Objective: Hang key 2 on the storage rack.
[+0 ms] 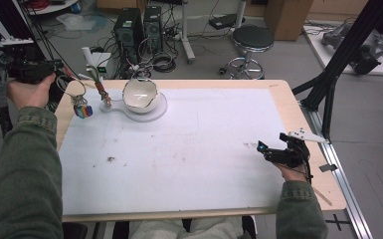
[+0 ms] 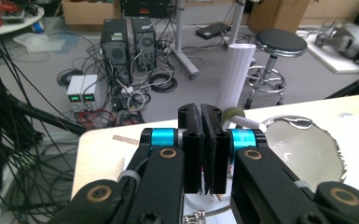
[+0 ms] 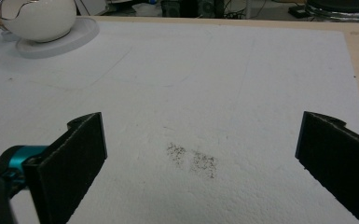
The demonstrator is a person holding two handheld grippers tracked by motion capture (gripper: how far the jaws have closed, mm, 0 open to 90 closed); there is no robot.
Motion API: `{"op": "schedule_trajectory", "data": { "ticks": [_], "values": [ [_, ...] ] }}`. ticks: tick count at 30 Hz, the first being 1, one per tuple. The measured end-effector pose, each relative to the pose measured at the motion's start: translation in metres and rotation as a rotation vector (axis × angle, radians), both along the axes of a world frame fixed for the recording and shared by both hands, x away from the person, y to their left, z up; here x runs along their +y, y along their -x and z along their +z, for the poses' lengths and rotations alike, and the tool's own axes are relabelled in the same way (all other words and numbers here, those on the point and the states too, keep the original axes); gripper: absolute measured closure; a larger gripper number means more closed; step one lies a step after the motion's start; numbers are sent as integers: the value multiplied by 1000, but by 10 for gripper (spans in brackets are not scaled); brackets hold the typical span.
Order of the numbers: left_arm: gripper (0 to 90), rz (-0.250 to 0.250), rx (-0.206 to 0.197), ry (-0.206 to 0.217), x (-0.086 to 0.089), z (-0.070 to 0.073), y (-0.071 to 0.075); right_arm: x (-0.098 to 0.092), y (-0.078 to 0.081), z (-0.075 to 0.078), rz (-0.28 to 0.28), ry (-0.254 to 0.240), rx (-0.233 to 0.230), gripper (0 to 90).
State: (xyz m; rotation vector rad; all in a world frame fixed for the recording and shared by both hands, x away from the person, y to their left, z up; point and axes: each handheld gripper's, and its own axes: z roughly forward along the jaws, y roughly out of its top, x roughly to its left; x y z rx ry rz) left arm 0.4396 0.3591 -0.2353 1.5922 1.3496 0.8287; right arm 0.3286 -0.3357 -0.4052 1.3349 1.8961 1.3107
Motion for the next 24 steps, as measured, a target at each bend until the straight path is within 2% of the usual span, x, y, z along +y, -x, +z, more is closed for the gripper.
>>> {"op": "schedule_trajectory", "data": {
  "ticks": [9, 12, 14, 17, 20, 24],
  "values": [
    [873, 15, 11, -28, 3, 1, -15, -2, 1, 0, 0, 6, -4, 8],
    [873, 19, 2, -6, 7, -1, -19, -2, 1, -1, -2, 5, -2, 8],
    [873, 11, -3, 28, 10, -4, -23, -2, 1, -1, -1, 6, -2, 8],
    [873, 15, -4, 41, 11, -6, -29, -1, 1, -1, 1, 8, 1, 8],
    [873, 15, -2, 28, 11, -5, -35, -1, 2, -1, 0, 9, 3, 7],
    [873, 13, 23, 0, 11, -5, -41, -2, 3, -1, -6, 11, 2, 7]
  ]
}}
